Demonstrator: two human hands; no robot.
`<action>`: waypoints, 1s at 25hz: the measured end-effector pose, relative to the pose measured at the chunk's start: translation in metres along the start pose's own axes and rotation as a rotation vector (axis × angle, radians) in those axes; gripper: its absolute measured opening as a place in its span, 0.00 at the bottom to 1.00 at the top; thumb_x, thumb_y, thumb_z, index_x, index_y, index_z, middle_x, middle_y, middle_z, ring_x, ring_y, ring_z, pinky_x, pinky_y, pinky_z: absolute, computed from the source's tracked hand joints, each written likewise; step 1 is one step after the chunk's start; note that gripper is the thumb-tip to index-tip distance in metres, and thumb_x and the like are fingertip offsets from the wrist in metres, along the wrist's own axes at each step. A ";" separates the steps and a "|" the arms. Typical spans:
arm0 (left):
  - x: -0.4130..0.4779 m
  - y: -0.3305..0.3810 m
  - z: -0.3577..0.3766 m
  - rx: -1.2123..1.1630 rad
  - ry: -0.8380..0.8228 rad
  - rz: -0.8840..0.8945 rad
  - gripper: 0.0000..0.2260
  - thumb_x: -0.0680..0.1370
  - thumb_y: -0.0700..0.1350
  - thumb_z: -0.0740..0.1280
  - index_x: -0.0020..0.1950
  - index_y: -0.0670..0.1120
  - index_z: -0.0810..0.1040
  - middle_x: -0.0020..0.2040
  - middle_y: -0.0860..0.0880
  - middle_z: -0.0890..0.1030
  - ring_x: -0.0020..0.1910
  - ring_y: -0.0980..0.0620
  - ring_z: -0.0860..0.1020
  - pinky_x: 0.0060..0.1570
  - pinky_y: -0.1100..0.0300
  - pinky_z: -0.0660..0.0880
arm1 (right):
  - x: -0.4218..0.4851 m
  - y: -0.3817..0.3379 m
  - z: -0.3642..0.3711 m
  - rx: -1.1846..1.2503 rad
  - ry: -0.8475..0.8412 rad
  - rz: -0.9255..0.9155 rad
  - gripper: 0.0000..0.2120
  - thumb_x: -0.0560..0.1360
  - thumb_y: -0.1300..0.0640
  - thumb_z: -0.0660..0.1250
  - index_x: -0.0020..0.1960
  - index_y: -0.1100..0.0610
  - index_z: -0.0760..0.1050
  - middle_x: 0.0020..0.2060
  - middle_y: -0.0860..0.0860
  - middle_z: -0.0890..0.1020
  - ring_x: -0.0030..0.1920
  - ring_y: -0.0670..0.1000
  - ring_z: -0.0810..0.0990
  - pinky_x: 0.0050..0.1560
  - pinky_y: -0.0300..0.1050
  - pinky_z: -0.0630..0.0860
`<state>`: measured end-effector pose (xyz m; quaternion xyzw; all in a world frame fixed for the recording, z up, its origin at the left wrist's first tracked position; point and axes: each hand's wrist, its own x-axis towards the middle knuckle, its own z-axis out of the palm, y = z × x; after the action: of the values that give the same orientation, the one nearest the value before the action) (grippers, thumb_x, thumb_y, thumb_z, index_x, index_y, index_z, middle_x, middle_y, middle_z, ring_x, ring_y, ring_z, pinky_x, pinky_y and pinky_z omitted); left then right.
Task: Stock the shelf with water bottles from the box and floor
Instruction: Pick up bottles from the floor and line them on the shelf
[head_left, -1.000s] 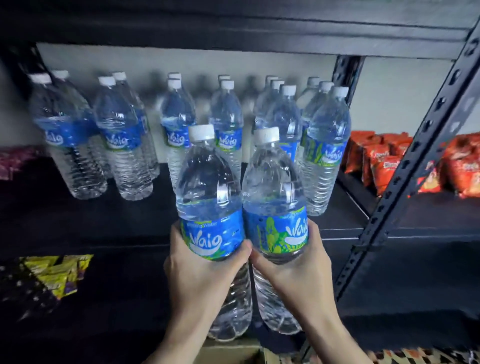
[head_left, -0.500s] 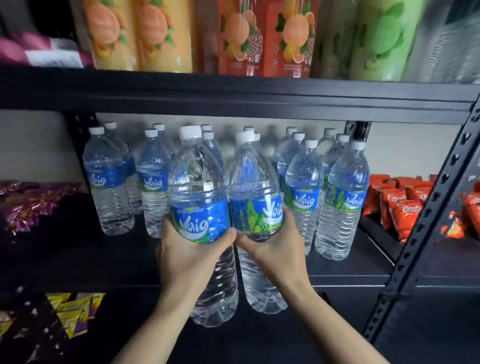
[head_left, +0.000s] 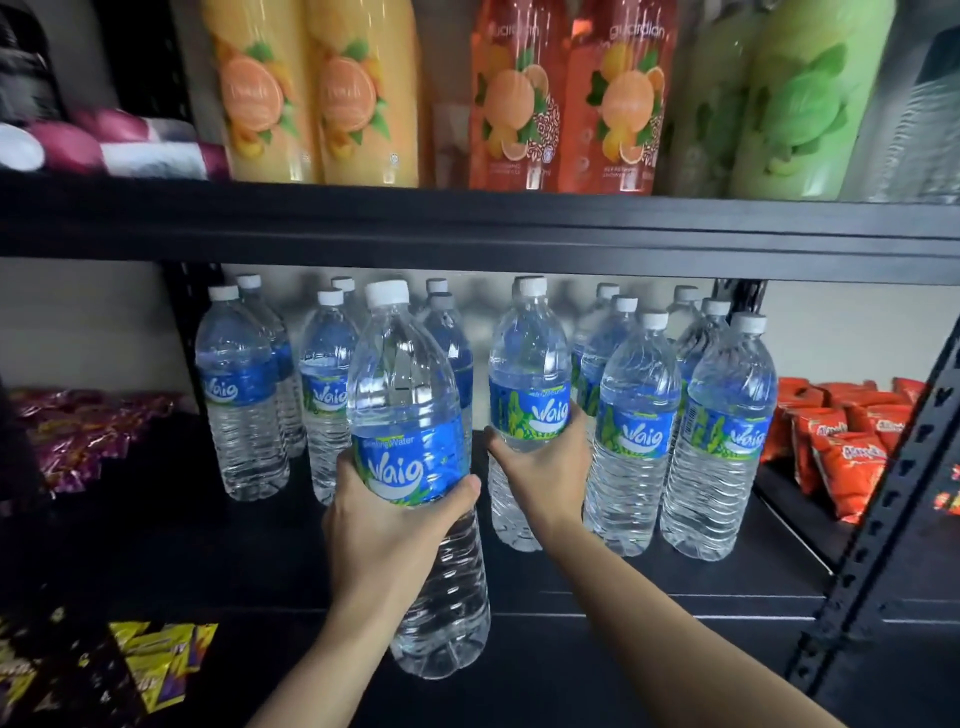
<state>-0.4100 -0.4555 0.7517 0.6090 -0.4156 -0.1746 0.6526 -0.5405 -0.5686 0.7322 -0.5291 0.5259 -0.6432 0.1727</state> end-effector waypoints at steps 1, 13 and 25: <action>0.001 -0.003 -0.001 0.003 0.003 -0.006 0.33 0.53 0.55 0.84 0.53 0.54 0.74 0.45 0.56 0.83 0.46 0.53 0.82 0.48 0.54 0.79 | 0.000 0.006 0.001 0.011 0.008 -0.001 0.39 0.58 0.43 0.80 0.63 0.53 0.68 0.54 0.47 0.78 0.55 0.49 0.78 0.59 0.47 0.75; 0.016 -0.015 0.011 0.002 0.005 -0.007 0.31 0.54 0.52 0.84 0.52 0.52 0.73 0.43 0.57 0.82 0.43 0.56 0.81 0.43 0.58 0.75 | -0.007 0.038 0.030 -0.079 0.069 0.029 0.50 0.58 0.43 0.82 0.71 0.60 0.62 0.61 0.55 0.73 0.66 0.56 0.70 0.67 0.50 0.68; 0.024 -0.022 0.020 0.038 0.006 0.017 0.33 0.53 0.55 0.84 0.51 0.53 0.73 0.45 0.56 0.82 0.46 0.51 0.81 0.48 0.53 0.78 | -0.016 0.064 0.023 -0.155 0.044 -0.025 0.49 0.57 0.48 0.83 0.71 0.58 0.64 0.60 0.52 0.72 0.65 0.52 0.69 0.68 0.51 0.68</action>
<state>-0.4050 -0.4901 0.7373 0.6182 -0.4220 -0.1594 0.6437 -0.5359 -0.5918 0.6669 -0.5330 0.5714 -0.6140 0.1115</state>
